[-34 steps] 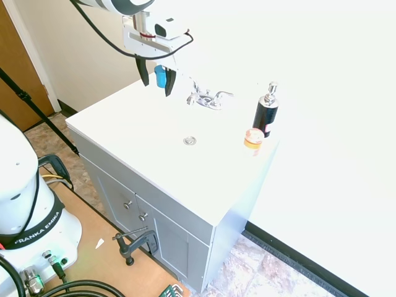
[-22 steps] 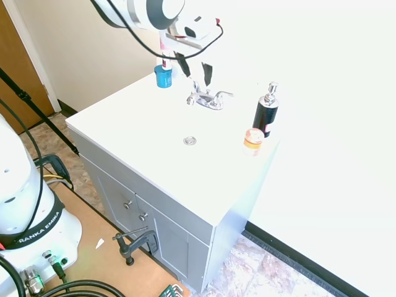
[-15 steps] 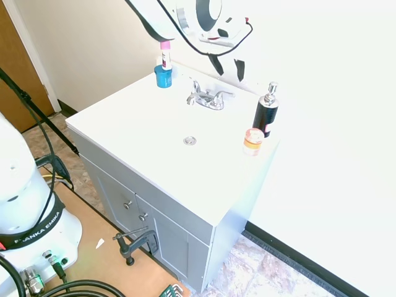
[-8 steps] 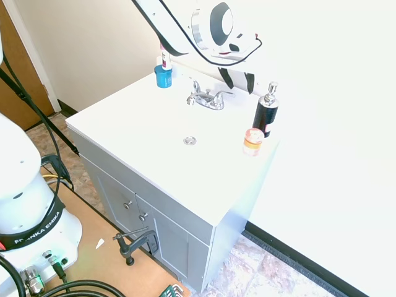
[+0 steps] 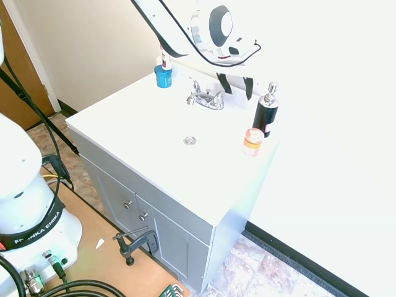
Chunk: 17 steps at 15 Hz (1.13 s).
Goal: Turn on the cold water
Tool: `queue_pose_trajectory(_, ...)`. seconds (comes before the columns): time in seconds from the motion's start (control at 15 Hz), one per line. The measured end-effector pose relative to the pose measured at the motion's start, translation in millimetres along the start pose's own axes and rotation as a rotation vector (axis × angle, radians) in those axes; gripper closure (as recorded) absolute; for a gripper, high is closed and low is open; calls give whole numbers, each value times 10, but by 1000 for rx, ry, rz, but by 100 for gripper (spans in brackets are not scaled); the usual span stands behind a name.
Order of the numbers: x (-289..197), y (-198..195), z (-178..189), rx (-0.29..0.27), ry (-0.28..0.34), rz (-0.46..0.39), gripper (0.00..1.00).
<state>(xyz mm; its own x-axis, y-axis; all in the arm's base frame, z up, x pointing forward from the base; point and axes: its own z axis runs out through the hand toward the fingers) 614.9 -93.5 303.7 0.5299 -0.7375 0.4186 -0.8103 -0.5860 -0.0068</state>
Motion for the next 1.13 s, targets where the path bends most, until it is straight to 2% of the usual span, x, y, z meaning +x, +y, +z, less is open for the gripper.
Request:
queue_pose_trajectory(0.2, -32, 3, -12, -17, -12, -15, 0)
queue_pose_trajectory(0.53, -173, 47, -102, -47, -68, -43, 0)
queue_pose_trajectory(0.73, -215, 81, -146, -49, -104, -29, 0)
queue_pose_trajectory(0.87, -196, 65, -261, -33, -108, -17, 0)
queue_pose_trajectory(1.0, -200, 44, -549, -1, -123, -9, 0)
queue_pose_trajectory(1.13, -319, 88, -881, 29, -173, -13, 0)
